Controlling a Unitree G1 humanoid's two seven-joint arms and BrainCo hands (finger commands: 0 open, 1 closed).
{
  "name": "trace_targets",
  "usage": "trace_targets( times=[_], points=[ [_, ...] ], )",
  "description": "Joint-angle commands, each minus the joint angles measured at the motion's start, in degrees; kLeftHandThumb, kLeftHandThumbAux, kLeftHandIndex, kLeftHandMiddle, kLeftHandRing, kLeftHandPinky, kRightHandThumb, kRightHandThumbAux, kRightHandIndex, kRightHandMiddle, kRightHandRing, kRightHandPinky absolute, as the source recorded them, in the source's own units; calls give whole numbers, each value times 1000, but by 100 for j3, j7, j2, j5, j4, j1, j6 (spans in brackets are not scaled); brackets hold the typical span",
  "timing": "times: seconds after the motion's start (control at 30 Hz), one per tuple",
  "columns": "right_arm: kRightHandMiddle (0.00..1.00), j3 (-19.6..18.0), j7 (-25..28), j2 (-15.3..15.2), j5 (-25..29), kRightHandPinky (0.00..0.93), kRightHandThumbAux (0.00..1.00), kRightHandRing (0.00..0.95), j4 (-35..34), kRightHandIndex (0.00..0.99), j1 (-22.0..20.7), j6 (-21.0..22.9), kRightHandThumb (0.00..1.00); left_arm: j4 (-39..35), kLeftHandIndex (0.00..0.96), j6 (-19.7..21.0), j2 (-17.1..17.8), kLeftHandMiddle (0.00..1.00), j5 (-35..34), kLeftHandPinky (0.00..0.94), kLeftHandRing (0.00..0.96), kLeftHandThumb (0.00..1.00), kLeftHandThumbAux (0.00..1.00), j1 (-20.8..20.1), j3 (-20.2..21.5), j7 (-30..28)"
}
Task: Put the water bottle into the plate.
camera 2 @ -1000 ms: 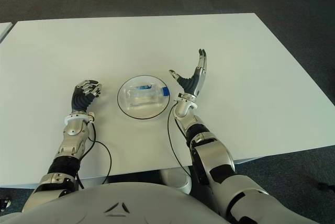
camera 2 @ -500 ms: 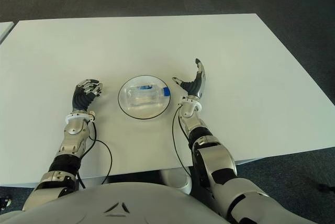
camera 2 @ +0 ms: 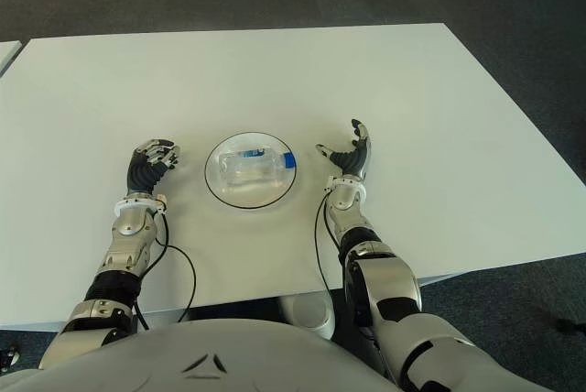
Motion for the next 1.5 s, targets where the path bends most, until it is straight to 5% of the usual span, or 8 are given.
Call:
trace_targets(
  times=[0.03, 0.07, 0.1, 0.2, 0.3, 0.87, 1.5],
  points=[
    [356, -134, 594, 135, 292, 429, 998, 374, 1, 252, 180, 146, 338, 117, 432, 44, 11, 573, 2, 553, 574, 704, 715, 93, -27, -96],
    [360, -160, 737, 136, 350, 437, 998, 381, -12, 266, 193, 158, 328, 115, 432, 67, 12, 573, 4, 554, 573, 704, 715, 96, -26, -91],
    [378, -179, 842, 135, 392, 458, 904, 401, -23, 319, 203, 167, 460, 114, 432, 84, 13, 571, 7, 554, 572, 704, 715, 97, -26, -87],
    [406, -204, 1031, 121, 452, 489, 791, 432, -30, 384, 217, 178, 619, 115, 432, 113, 18, 569, 19, 558, 569, 704, 715, 103, -29, -76],
    [440, -209, 1120, 100, 466, 518, 754, 466, -3, 408, 217, 197, 671, 149, 433, 105, 28, 570, 31, 566, 571, 705, 714, 94, -32, -74],
    [543, -264, 757, 262, 441, 557, 731, 551, -85, 430, 253, 490, 702, 140, 433, 37, 23, 586, -27, 554, 578, 705, 714, 122, -24, -141],
    [614, -352, 535, 400, 438, 602, 727, 602, -36, 433, 302, 26, 705, 324, 433, -28, 80, 584, -6, 554, 575, 705, 713, 65, -23, -240]
  ],
)
